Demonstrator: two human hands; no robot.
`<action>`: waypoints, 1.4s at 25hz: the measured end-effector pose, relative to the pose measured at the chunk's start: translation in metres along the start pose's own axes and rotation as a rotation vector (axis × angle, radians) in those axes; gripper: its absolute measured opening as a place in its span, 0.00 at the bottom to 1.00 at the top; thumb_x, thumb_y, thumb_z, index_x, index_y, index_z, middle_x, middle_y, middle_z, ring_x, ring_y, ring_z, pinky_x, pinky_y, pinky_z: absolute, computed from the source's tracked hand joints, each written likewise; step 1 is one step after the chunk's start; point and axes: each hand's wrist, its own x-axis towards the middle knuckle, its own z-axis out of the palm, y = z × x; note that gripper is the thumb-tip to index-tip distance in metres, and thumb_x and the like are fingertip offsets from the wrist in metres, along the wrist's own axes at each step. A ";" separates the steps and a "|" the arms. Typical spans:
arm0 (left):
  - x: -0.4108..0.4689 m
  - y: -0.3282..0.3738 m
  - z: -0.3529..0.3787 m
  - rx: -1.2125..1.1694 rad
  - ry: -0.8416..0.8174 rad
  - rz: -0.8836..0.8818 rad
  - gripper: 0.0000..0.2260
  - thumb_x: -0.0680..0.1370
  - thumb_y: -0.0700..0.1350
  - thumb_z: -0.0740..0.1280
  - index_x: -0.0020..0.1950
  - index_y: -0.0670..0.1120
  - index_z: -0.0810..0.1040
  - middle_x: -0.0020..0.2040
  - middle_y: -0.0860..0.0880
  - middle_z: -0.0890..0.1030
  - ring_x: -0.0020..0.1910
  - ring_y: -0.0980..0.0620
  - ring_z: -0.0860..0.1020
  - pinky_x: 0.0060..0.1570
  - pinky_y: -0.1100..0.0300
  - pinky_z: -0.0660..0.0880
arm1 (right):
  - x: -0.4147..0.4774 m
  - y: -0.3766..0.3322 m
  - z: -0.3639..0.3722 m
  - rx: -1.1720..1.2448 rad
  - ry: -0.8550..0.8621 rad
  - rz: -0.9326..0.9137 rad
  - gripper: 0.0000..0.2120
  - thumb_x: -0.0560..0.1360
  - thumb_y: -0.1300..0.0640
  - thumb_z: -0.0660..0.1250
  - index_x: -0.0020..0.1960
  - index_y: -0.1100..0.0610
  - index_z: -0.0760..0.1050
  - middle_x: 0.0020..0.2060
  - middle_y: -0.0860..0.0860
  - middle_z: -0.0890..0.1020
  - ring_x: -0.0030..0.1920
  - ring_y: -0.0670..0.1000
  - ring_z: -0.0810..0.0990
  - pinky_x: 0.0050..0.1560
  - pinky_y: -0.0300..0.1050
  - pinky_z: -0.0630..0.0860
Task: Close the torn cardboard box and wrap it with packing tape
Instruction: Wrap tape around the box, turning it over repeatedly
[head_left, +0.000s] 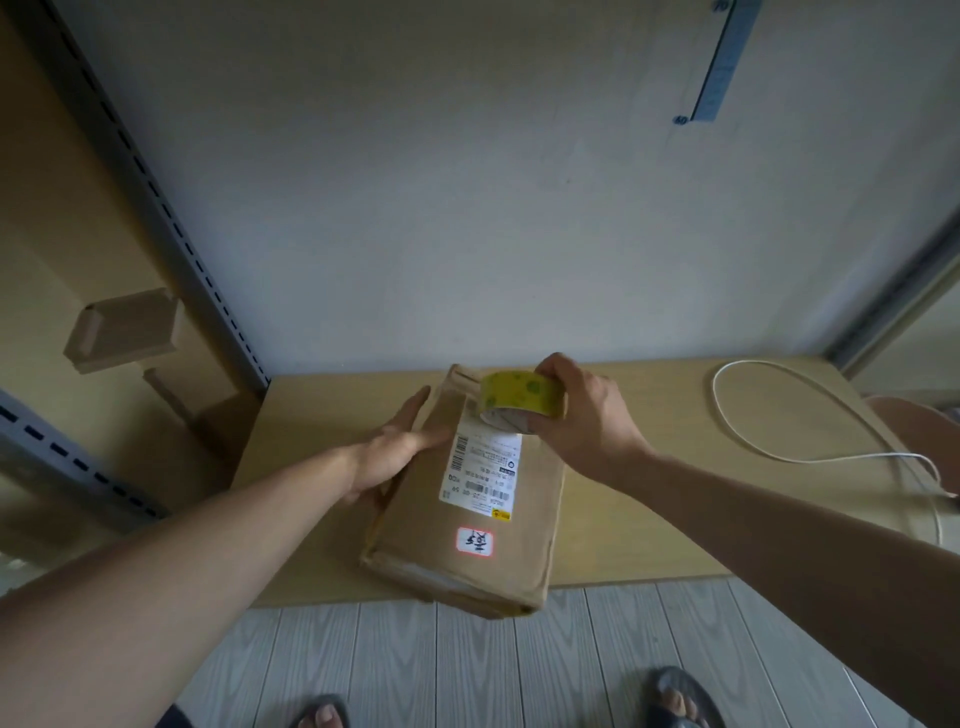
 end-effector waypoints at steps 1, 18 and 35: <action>0.004 -0.005 -0.001 0.053 0.043 0.024 0.34 0.82 0.57 0.64 0.82 0.61 0.47 0.79 0.48 0.65 0.73 0.44 0.70 0.71 0.47 0.68 | 0.001 -0.004 0.005 0.005 -0.031 -0.029 0.12 0.70 0.55 0.72 0.51 0.54 0.74 0.37 0.47 0.78 0.36 0.51 0.74 0.34 0.41 0.66; 0.006 -0.005 0.050 0.619 0.336 -0.017 0.70 0.54 0.83 0.65 0.80 0.51 0.31 0.82 0.46 0.36 0.81 0.43 0.40 0.77 0.39 0.51 | 0.035 -0.012 0.033 -0.063 -0.156 0.037 0.13 0.72 0.56 0.68 0.36 0.52 0.64 0.29 0.47 0.71 0.29 0.49 0.69 0.27 0.43 0.62; 0.001 0.005 0.050 0.655 0.301 -0.046 0.69 0.58 0.77 0.72 0.81 0.50 0.32 0.80 0.42 0.50 0.79 0.40 0.50 0.76 0.42 0.55 | 0.019 0.000 -0.021 -0.183 -0.296 -0.037 0.11 0.67 0.50 0.72 0.46 0.46 0.73 0.36 0.46 0.79 0.37 0.51 0.78 0.36 0.47 0.78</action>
